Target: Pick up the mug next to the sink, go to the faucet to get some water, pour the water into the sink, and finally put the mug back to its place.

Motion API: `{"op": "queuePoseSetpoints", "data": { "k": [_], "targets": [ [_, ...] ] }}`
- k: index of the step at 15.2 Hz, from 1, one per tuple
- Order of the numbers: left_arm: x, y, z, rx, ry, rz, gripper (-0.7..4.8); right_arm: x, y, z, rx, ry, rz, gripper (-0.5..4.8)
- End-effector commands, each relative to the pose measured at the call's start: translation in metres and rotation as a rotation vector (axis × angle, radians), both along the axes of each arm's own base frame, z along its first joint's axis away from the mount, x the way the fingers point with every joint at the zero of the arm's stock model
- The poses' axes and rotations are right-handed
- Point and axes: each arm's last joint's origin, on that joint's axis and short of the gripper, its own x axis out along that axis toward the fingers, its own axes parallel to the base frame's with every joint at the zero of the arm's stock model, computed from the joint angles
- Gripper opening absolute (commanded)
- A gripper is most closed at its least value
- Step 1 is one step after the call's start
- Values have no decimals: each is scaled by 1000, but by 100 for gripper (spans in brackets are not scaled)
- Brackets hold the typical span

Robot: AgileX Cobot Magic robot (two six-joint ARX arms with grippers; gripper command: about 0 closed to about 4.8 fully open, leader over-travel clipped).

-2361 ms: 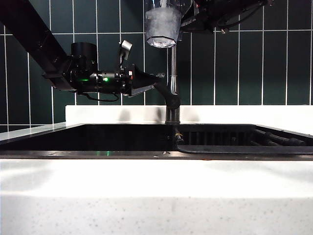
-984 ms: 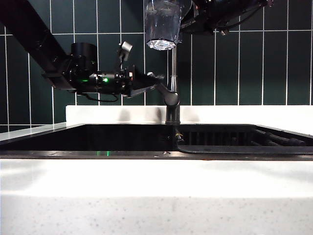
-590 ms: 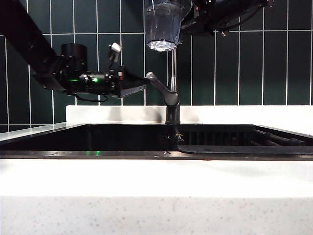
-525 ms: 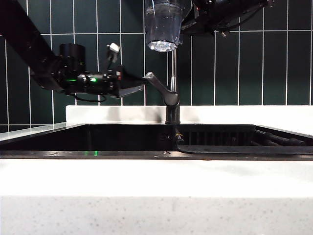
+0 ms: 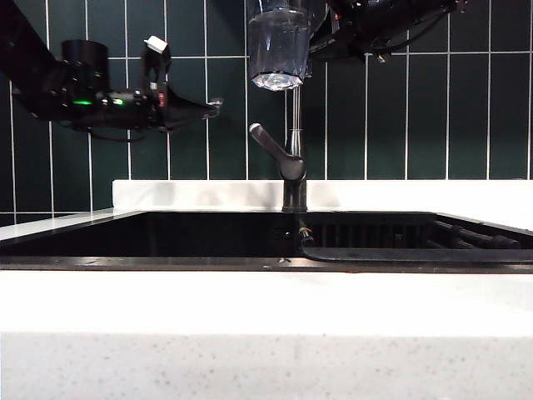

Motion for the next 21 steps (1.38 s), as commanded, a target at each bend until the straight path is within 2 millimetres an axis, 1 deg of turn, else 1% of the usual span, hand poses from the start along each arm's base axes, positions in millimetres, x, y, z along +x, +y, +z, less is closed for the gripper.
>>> {"op": "queuePoseSetpoints", "data": {
  "k": [1, 2, 6, 9, 11, 12, 13, 15, 16, 18, 19, 20, 21],
  "targets": [
    [-19, 2, 6, 9, -31, 47, -6, -3, 0, 11, 24, -47, 12, -6],
    [-27, 2, 5, 13, -31, 76, -6, -3, 0, 11, 15, -43, 12, -6],
    [-97, 1, -3, 67, -54, 229, -6, -5, -1, 6, -47, -40, 13, -6],
    [-162, -2, -5, 111, -103, 400, -6, -6, -2, 6, -102, -78, -13, -6],
    [-198, 2, -7, 94, -130, 486, -6, -7, -4, 7, -140, -95, -65, -6],
    [-223, 6, -7, 76, -179, 510, -6, -8, -5, 8, -159, -109, -79, -6],
    [-246, 10, -7, 66, -197, 572, -6, -13, -7, 6, -200, -143, -117, -6],
    [-270, 14, -7, 37, -194, 615, -6, -23, -12, -9, -208, -159, -165, -6],
    [-284, 16, -7, 23, -209, 648, -6, -31, -17, -23, -247, -159, -245, -6],
    [-302, 11, -11, 12, -218, 664, -6, -45, -24, -44, -360, -155, -330, -6],
    [-308, 9, -13, 10, -214, 663, -6, -48, -26, -52, -397, -147, -353, -6],
    [-315, 2, -18, 7, -210, 647, -6, -51, -28, -58, -427, -135, -369, -6],
    [-319, -2, -21, 7, -208, 666, -6, -54, -30, -60, -453, -133, -385, -6]
  ]
}}
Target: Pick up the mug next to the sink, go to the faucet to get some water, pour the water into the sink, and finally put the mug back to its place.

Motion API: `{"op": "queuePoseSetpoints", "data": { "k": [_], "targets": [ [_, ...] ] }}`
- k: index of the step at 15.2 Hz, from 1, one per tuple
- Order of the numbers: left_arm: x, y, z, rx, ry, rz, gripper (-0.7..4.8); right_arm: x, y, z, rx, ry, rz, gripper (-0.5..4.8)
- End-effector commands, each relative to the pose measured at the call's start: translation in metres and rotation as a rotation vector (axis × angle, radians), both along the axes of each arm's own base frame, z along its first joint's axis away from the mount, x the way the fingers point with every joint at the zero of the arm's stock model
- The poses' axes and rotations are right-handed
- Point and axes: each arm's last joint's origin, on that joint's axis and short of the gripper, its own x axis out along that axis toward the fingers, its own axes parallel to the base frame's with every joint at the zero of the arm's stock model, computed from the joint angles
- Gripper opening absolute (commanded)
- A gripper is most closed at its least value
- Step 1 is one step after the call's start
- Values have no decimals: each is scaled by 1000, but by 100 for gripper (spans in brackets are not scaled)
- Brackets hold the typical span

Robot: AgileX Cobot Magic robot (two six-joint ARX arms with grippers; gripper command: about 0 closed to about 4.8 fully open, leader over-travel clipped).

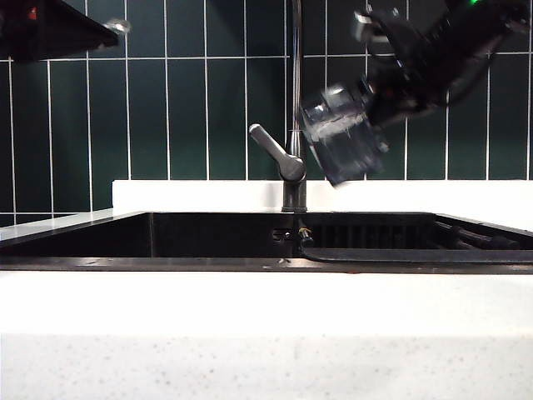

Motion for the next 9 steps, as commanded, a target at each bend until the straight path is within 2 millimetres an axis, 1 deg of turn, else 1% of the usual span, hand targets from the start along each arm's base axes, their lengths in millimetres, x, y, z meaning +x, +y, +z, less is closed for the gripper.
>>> {"op": "queuePoseSetpoints", "data": {
  "k": [1, 4, 7, 8, 9],
  "targets": [
    [-12, -11, -8, -3, -1, 14, -6, -7, -3, 6, -58, -78, -44, -6],
    [-18, -14, -19, 14, 28, -68, -6, -16, -4, 7, -232, -101, -92, -6],
    [-19, -14, -20, 17, 36, -76, -6, -22, -2, 10, -344, -125, -109, -6],
    [-19, -14, -20, 18, 36, -76, -6, -24, 3, 9, -415, -129, -97, -6],
    [-19, -14, -20, 17, 34, -76, -6, -26, 6, 8, -446, -127, -95, -6]
  ]
}}
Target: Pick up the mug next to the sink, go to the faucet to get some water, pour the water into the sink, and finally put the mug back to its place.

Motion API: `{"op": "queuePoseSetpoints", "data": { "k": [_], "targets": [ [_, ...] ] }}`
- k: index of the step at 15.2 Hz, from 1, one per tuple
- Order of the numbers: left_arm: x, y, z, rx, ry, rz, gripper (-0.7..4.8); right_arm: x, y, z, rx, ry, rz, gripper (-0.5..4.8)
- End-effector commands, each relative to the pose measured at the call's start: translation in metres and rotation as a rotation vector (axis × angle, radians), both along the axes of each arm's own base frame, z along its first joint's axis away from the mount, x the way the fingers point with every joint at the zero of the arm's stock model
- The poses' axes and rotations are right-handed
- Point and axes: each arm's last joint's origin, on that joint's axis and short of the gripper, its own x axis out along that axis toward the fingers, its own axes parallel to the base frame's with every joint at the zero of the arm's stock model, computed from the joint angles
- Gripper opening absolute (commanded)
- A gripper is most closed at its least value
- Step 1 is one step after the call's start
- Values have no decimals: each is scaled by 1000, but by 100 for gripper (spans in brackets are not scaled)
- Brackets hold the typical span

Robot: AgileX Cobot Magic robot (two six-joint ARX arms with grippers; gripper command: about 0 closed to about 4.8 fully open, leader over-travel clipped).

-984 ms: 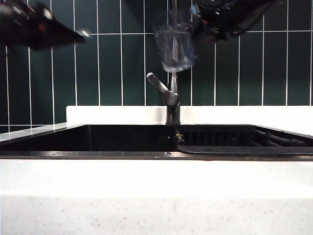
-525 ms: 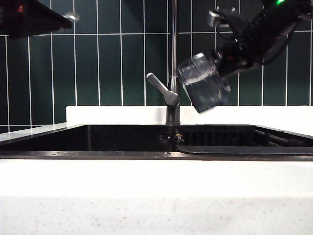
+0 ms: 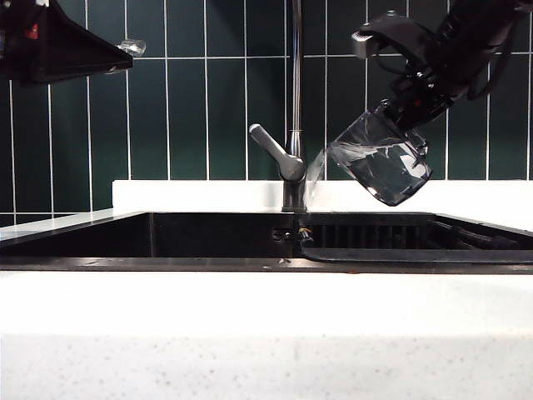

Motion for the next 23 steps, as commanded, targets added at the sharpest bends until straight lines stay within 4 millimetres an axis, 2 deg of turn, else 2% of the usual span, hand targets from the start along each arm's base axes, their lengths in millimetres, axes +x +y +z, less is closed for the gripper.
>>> {"op": "queuePoseSetpoints", "data": {
  "k": [1, 6, 12, 16, 19, 23],
  "targets": [
    [0, 0, 2, -1, -17, -7, -6, -4, 7, 7, -83, -49, 8, -6],
    [-1, 0, 4, -8, -42, -7, -6, -10, 20, 6, -243, -75, 15, -6],
    [-1, 0, 5, -8, -43, -15, -6, -9, 18, 8, -475, -111, 16, -6],
    [-3, 0, 8, -17, -61, -30, -6, -9, 17, 8, -548, -120, 19, -6],
    [-20, 7, 13, -55, -127, 12, -6, -9, 17, 9, -544, -131, 16, -6],
    [-50, 18, -3, -102, -84, 85, -6, -8, 18, 13, -581, -171, 35, -6]
  ]
}}
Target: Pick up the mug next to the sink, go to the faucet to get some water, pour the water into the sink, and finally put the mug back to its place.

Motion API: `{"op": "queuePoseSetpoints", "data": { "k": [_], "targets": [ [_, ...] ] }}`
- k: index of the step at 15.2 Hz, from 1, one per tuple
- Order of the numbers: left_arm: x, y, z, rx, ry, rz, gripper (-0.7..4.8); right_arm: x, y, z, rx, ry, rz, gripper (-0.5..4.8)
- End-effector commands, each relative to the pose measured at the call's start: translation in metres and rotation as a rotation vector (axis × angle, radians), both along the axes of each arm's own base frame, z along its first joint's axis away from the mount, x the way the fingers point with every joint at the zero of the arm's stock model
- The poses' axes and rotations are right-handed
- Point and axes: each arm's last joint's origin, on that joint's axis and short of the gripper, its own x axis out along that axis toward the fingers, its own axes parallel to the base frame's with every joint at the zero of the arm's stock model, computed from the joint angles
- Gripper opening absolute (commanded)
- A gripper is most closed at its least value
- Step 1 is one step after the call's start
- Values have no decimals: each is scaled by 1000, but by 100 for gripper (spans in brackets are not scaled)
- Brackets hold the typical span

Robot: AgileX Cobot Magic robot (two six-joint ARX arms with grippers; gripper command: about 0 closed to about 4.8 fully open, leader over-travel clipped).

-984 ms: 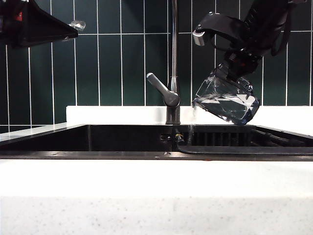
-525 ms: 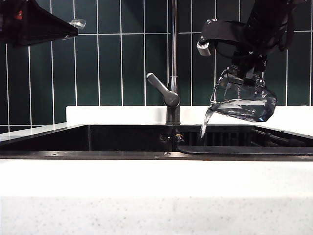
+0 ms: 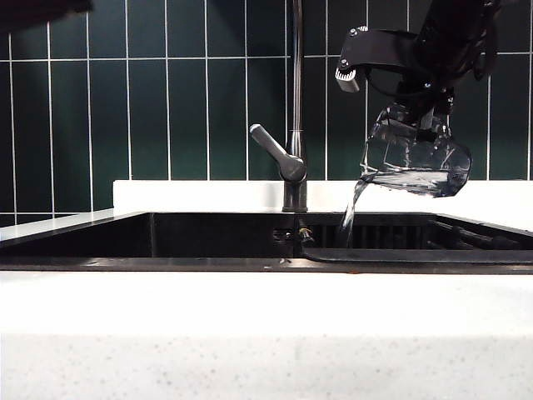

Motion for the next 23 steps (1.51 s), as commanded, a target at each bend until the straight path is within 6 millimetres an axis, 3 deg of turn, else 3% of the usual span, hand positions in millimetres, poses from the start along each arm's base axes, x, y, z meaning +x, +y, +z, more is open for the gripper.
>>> {"op": "queuePoseSetpoints", "data": {
  "k": [1, 9, 16, 23],
  "targets": [
    [-14, 6, -10, 4, 80, 50, -6, 0, 1, 10, -27, -59, 23, -6],
    [-56, 21, -15, -23, 93, 116, -6, 0, 2, 13, -165, -98, 33, -6],
    [-56, 21, -13, -70, 111, 114, -6, -4, 13, 13, -393, -104, 104, -6],
    [-56, 20, -15, -70, 115, 106, -6, -11, 26, 15, -498, -117, 103, -6]
  ]
}}
